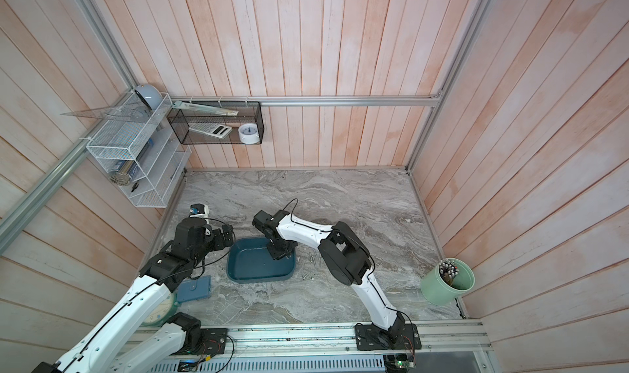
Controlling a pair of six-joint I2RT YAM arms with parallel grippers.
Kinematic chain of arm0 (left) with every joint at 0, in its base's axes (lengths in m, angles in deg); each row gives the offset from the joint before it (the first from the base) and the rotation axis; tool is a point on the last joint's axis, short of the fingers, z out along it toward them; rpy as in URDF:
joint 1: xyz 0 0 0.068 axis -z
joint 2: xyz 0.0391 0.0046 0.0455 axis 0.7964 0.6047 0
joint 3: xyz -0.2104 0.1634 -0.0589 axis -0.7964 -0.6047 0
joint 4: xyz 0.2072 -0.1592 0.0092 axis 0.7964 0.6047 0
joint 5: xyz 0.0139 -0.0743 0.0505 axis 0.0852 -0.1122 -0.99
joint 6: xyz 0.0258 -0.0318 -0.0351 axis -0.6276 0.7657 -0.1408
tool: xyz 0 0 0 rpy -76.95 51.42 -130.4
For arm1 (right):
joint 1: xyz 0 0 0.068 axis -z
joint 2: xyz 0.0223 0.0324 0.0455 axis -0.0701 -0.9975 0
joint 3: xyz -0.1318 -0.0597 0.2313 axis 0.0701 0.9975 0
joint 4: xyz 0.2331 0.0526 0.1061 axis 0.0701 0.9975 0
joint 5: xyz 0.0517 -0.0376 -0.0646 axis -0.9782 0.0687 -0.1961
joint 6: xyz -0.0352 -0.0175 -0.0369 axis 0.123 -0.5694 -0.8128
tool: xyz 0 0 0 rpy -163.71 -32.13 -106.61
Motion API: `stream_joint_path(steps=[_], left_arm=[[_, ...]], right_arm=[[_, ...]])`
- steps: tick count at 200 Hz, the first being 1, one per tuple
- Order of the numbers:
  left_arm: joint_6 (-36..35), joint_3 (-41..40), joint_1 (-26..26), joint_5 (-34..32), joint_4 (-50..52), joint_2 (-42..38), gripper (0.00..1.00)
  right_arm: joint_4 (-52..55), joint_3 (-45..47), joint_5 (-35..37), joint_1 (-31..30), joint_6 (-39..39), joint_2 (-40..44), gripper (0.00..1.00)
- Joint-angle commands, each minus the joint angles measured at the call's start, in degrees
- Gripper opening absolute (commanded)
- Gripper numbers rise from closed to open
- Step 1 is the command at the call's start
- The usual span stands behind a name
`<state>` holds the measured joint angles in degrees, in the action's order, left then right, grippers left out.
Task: Take out the screws from the storage box
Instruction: Pick up the screw from the storage box.
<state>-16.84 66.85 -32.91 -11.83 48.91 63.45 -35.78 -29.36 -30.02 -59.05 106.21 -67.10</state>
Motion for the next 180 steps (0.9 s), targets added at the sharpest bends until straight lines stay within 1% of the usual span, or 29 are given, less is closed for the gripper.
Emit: stream_joint_path(steps=[1, 19, 31, 55, 85, 112, 125, 145, 163, 180], left_arm=[[-0.75, 0.62, -0.19, 0.06, 0.21, -0.01, 1.0], [-0.76, 0.63, -0.23, -0.08, 0.2, 0.1, 1.0], [-0.82, 0.59, -0.19, -0.13, 0.21, 0.23, 1.0], [-0.76, 0.72, -0.19, -0.18, 0.21, 0.13, 1.0], [-0.76, 0.68, -0.21, -0.24, 0.26, -0.11, 1.0], [-0.89, 0.67, -0.27, -0.56, 0.34, -0.49, 1.0], [-0.93, 0.59, -0.24, -0.51, 0.36, -0.64, 1.0], [-1.02, 0.5, -0.19, -0.66, 0.3, -0.82, 1.0], [-1.02, 0.59, -0.21, -0.72, 0.38, -0.84, 1.0], [-0.79, 0.68, -0.24, -0.57, 0.43, -0.86, 1.0]], right_arm=[[2.12, 0.43, 0.23, -0.02, 0.41, -3.62, 0.15], [2.3, 0.2, -0.21, 0.0, 0.65, -3.3, 0.08], [2.72, -0.29, -0.03, 0.0, 0.53, -2.3, 0.07], [2.42, -1.21, 0.36, -0.01, 0.49, 2.51, 0.06], [-3.87, 1.88, -2.03, -0.17, 2.88, 10.77, 0.07], [-4.51, 2.5, -2.13, -0.17, 4.72, 13.24, 0.07], [-4.6, 3.18, -1.13, -0.17, 5.35, 14.44, 0.07], [-4.44, 5.55, 2.52, 0.25, 6.28, 17.4, 0.07], [-2.84, 8.2, 5.47, 2.04, 7.51, 20.66, 0.07], [-3.28, 13.21, 6.88, 4.42, 8.71, 25.54, 0.07]])
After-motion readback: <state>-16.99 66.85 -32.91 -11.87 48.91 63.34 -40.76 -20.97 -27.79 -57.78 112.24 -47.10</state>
